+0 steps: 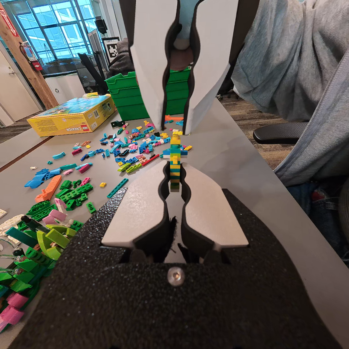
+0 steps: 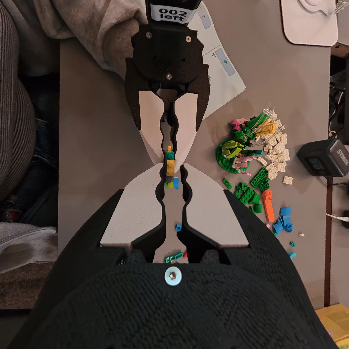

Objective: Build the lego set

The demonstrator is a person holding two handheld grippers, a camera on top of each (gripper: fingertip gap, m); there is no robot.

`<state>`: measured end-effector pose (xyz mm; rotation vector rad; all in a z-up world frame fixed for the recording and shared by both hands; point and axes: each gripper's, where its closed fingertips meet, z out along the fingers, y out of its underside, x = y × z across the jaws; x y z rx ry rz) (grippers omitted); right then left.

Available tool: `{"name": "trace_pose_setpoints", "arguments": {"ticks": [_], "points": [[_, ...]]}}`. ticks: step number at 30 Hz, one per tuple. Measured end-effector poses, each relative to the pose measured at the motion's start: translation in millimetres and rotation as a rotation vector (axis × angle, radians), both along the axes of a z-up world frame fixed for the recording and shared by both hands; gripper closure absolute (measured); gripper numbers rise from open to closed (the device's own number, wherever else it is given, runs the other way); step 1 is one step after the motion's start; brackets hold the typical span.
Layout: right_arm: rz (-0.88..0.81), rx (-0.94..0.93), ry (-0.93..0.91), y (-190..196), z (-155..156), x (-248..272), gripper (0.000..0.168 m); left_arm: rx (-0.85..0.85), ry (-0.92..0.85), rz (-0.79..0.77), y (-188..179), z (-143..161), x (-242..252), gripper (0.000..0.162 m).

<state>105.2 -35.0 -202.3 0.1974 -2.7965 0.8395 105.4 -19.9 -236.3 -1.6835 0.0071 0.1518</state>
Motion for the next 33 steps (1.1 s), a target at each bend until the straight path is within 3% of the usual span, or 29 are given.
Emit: {"name": "trace_pose_setpoints", "arguments": {"ticks": [4,9,12,14,18,22,33], "points": [[-0.005,-0.052,0.109,-2.9,5.9,-4.4,0.127,0.027,-0.04,0.011,-2.1,3.1,-3.7,0.154],[0.031,-0.061,0.655,-11.2,6.5,-16.8,0.088,0.111,-0.168,0.009,-8.1,12.1,-11.2,0.154],[0.065,0.001,0.942,-16.3,-3.0,-15.8,0.088,0.155,-0.231,0.003,-10.7,16.3,-14.3,0.154],[0.053,0.038,1.023,-18.3,-12.2,-17.3,0.087,0.171,-0.26,-0.005,-11.2,17.9,-14.5,0.154],[0.008,0.053,1.095,-19.9,-16.7,-26.2,0.092,0.171,-0.273,-0.013,-10.6,18.3,-12.9,0.154],[-0.012,0.05,1.169,-19.7,-9.5,-32.1,0.117,0.173,-0.294,-0.022,-9.7,19.1,-10.7,0.154],[-0.022,0.127,1.271,-21.2,-5.0,-36.8,0.119,0.183,-0.372,-0.001,-12.7,22.9,-15.0,0.153]]}}
